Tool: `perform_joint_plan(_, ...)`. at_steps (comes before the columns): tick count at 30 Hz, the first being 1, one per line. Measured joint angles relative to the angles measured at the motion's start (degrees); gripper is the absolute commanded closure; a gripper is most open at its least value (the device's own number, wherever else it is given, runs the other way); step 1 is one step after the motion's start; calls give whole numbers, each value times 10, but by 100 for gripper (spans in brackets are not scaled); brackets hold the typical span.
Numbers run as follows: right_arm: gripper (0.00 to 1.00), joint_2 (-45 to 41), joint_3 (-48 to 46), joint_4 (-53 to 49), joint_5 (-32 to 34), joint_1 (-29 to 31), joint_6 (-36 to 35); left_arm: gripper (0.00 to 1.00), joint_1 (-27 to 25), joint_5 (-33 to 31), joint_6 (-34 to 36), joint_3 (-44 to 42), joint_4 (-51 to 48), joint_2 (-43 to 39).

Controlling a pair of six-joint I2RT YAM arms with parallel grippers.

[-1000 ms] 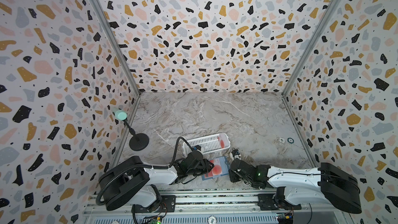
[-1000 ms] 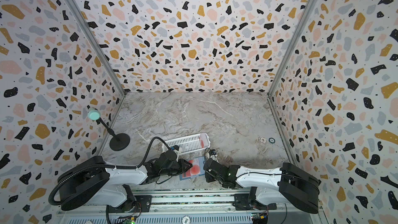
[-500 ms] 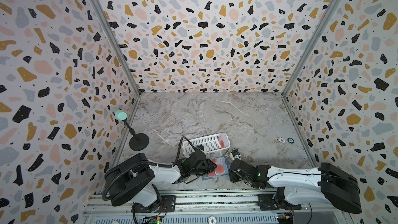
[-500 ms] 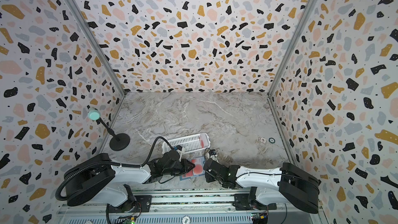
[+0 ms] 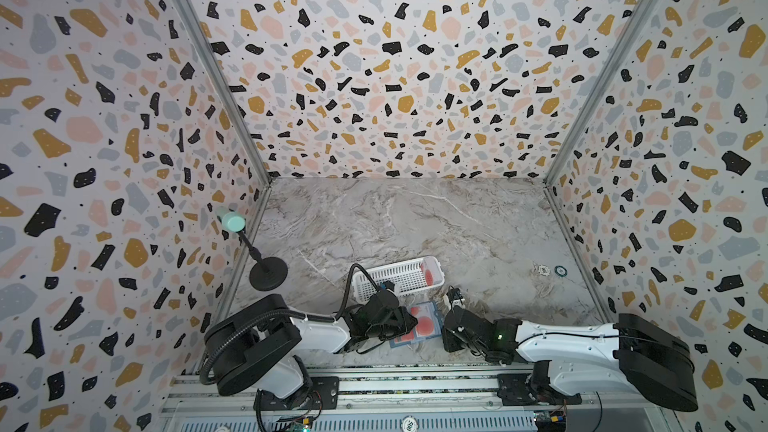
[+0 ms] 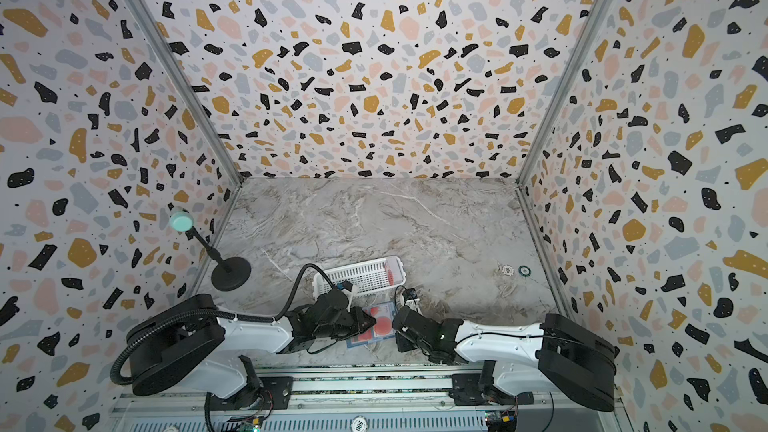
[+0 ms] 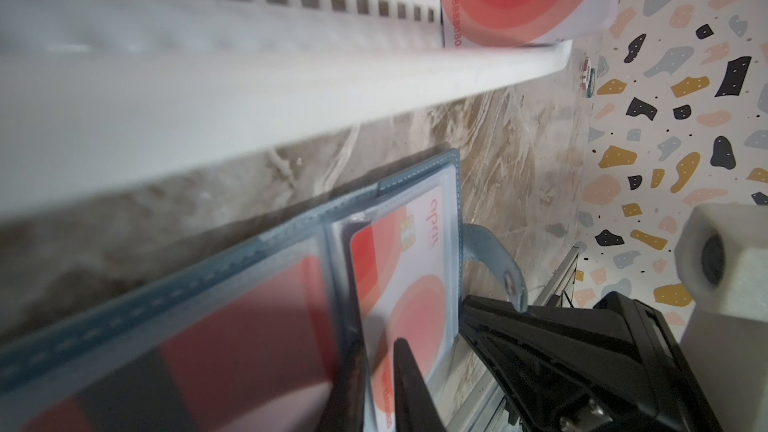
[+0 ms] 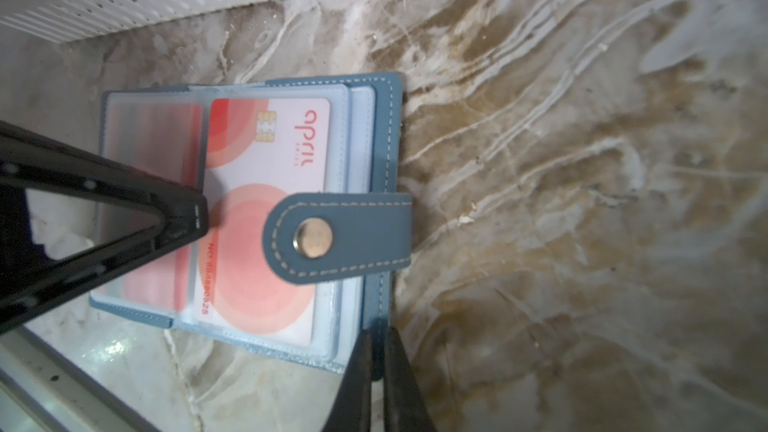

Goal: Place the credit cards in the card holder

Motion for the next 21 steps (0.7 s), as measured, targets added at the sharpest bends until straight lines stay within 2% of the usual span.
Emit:
perform_joint_plan(12, 89, -5, 0, -1, 7, 5, 2, 84, -3, 0, 7, 1, -21, -10)
perform_joint_plan(21, 82, -84, -1, -17, 6, 9, 1, 79, -11, -28, 49, 34, -93, -66)
